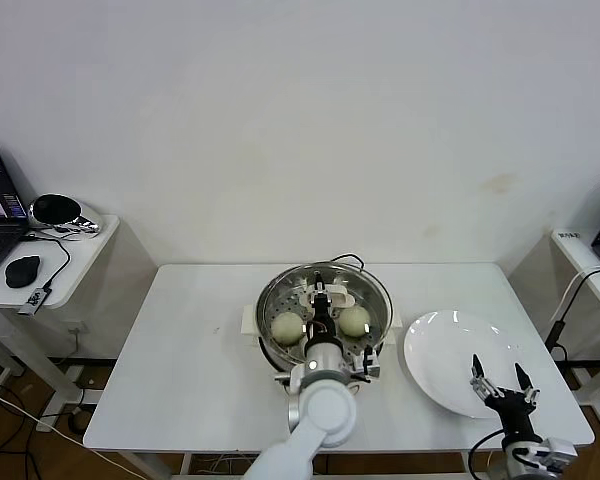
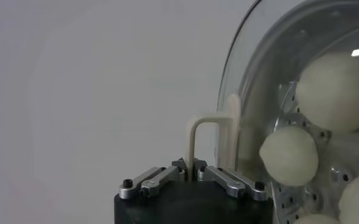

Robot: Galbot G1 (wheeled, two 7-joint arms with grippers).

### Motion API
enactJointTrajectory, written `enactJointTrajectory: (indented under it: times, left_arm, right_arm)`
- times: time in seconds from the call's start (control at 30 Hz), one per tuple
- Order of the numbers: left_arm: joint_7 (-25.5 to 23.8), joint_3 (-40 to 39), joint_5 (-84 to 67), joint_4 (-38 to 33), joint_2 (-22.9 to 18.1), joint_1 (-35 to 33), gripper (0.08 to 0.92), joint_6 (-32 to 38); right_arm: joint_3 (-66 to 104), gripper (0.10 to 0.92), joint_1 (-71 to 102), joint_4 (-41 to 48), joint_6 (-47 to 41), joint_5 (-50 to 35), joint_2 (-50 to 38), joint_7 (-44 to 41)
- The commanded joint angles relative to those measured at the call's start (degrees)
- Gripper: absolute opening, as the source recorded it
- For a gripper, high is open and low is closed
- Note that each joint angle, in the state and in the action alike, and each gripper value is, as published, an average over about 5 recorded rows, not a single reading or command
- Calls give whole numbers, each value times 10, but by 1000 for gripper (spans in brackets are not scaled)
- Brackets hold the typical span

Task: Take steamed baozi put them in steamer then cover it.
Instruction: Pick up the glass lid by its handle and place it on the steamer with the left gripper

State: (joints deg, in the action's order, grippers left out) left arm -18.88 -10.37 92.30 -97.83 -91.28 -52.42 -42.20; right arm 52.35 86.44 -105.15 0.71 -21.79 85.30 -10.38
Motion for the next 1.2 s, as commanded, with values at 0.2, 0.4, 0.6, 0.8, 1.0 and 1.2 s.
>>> enactJointTrajectory:
  times: [0.2,0.4,0.6,0.8,1.0,1.2]
  left_arm:
    - [12,7,-7,11,-3,-1,143,-25]
    - [18,10,-4,10,-3,-6,143,-24]
    - [22,9,-3,9,0,-8,143,-24]
    - [19,8,1,8,7,-10,143,-24]
    - [9,6,4,9,13,-7,143,-23]
    - [-1,3,8,10,15,-6,143,-23]
  right_arm:
    - [-2,823,-1,1,1,2,2,-1]
    - [-3,823,-1,2,1,4,3,-1]
    - [-5,823,-1,2,2,6,5,-1]
    - [-6,823,1,2,3,8,6,-1]
    - [-7,823,1,1,3,10,8,-1]
    - [-8,823,3,0,4,11,10,-1]
